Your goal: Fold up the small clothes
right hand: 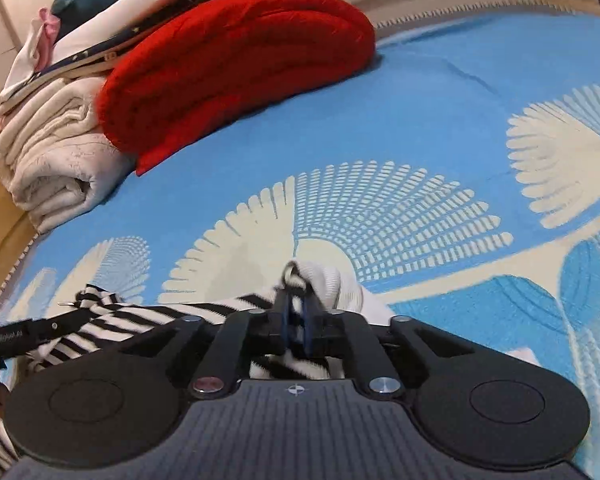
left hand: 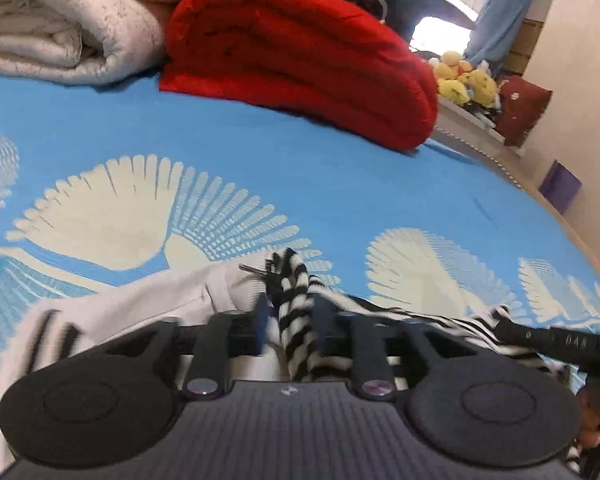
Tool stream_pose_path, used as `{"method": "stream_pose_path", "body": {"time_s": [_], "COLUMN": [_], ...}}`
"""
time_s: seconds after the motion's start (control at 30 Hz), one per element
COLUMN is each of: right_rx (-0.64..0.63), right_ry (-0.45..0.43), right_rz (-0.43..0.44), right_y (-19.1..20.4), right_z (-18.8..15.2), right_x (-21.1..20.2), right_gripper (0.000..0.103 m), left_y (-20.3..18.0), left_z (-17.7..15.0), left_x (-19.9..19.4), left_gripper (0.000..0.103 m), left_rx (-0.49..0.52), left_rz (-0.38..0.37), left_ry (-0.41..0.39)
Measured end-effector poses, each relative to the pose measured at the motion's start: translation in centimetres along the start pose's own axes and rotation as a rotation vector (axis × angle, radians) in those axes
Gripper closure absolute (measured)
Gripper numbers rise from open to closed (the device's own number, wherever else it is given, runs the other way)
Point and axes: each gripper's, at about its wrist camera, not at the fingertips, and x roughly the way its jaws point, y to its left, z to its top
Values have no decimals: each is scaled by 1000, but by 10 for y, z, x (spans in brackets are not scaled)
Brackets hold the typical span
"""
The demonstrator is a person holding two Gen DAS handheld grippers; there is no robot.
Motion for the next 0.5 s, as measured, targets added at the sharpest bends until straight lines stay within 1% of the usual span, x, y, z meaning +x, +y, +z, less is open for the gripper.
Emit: {"method": "stream_pose_path", "body": {"time_s": [0.03, 0.07, 0.1, 0.17, 0.2, 0.23, 0.27, 0.3, 0.33, 0.37, 0.4, 0.43, 0.47, 0.5], "right_rx": [4, -13, -56, -191, -253, -325, -395, -475, -542, -620, -669, -702, -720, -743], "right_ry": [-25, -69, -107, -107, -103, -89, -68, -43, -13, 28, 58, 104, 137, 45], "right_rz": [-19, -20, -1, 79, 120, 162, 192, 217, 237, 253, 250, 230, 213, 238], "right_y": [1, 5, 12, 30, 40, 51, 62, 73, 81, 88, 91, 91, 87, 77], "right_z": [2, -1, -4, -17, -29, -42, -55, -75, -92, -113, -129, -147, -160, -172], "right_x": [-17, -37, -58, -93, -107, -119, -127, -134, -136, -132, -126, -113, -100, -98], "right_gripper": [60, 48, 42, 44, 47, 50, 52, 58, 61, 62, 66, 67, 67, 67], "left_y": [-3, -7, -13, -28, -36, -46, -58, -65, -71, -74, -69, -59, -42, -25], "left_z": [3, 3, 4, -1, -7, -17, -30, -43, -58, -73, -86, -97, -107, -111], "left_x": [-11, -32, -48, -83, -98, -109, -119, -123, -121, -113, -99, -84, -70, -70], "left_gripper": [41, 33, 31, 27, 26, 25, 25, 25, 26, 27, 28, 28, 24, 21], "left_rx": [14, 50, 82, 146, 184, 235, 305, 363, 439, 504, 524, 516, 487, 418], "left_rz": [13, 15, 1, -73, -109, -132, -133, -119, -87, -31, 27, 79, 105, 69], "left_ry": [-27, -72, -93, -108, -112, -116, -124, -134, -136, -115, -75, -32, -9, -47]}}
